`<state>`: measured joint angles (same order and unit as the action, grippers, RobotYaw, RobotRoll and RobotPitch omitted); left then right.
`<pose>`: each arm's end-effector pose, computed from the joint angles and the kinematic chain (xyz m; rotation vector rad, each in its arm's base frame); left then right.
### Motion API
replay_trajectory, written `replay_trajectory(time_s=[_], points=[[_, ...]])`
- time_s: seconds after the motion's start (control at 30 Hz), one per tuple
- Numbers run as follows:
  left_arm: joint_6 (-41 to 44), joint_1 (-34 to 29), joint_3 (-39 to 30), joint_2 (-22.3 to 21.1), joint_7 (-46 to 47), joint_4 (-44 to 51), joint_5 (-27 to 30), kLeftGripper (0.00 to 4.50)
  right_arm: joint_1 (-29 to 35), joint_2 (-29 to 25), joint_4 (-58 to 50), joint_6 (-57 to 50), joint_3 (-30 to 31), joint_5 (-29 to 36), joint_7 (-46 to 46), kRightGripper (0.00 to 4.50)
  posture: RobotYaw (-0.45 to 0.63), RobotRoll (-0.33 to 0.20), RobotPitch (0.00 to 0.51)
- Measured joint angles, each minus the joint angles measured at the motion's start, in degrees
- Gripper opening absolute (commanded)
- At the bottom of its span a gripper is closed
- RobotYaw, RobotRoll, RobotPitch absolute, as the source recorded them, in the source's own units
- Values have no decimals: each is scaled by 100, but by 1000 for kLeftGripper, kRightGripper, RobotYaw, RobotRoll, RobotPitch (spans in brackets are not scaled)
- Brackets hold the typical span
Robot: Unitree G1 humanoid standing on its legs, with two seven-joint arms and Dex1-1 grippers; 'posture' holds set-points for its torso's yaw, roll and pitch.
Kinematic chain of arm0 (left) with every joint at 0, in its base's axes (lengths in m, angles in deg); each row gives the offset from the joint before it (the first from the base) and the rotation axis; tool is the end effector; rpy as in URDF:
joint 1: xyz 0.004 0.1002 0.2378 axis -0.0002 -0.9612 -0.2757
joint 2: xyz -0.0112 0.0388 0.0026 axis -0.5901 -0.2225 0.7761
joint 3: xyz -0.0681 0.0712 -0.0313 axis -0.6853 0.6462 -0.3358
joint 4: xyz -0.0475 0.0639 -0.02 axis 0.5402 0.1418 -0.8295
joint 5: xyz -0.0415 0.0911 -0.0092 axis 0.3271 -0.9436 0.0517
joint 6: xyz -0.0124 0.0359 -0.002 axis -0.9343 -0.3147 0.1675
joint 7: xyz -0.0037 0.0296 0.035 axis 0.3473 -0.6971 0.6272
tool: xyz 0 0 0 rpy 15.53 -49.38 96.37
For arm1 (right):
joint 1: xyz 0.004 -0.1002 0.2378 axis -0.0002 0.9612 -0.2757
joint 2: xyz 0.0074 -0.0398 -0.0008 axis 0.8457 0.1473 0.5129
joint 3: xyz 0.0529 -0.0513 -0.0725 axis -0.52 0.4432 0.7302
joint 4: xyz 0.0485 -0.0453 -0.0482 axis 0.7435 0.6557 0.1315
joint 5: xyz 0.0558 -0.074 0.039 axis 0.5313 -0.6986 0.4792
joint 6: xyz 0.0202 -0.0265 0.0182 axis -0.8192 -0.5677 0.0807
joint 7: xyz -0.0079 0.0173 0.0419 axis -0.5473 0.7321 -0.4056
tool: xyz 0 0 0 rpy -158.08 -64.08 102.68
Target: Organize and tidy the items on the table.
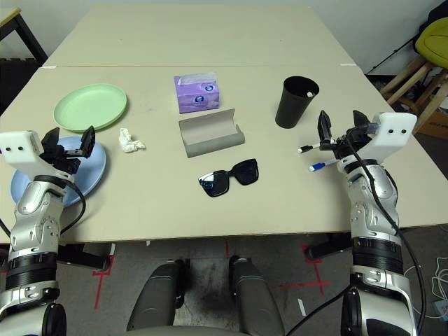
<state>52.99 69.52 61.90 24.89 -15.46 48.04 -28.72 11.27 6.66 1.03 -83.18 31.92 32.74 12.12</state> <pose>0.2394 0.2874 0.1133 0.0354 -0.2315 0.0701 0.2576 -0.2792 0.1201 0.0074 -0.2739 -0.0192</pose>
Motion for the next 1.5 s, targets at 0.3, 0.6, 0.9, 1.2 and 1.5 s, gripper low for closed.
replay_trajectory(time_s=[0.3, 0.6, 0.9, 1.2, 1.5], points=[[-102, 86, 0, -8, -64, -210, 2, 4500, 0, 19, 0, 0, 44, -1, 0, 4474, 105, 0, 131], [-175, 130, 0, -32, -162, -385, 4, 4500, 0, 18, 0, -1, 90, 5, 81, 4474, 125, 0, 131], [-185, 114, -17, -165, -231, -384, 9, 4500, 0, 12, 9, -10, 119, 2, 249, 4474, 135, 0, 133], [-218, -21, -27, -168, -237, -384, 13, 4500, -106, -72, 124, -160, 241, 260, 1096, 4474, 140, 0, 125], [-217, -93, -28, -168, -218, -245, 23, 4500, -239, -817, 328, 117, 800, 615, 3803, 4474, 141, 0, 130]])
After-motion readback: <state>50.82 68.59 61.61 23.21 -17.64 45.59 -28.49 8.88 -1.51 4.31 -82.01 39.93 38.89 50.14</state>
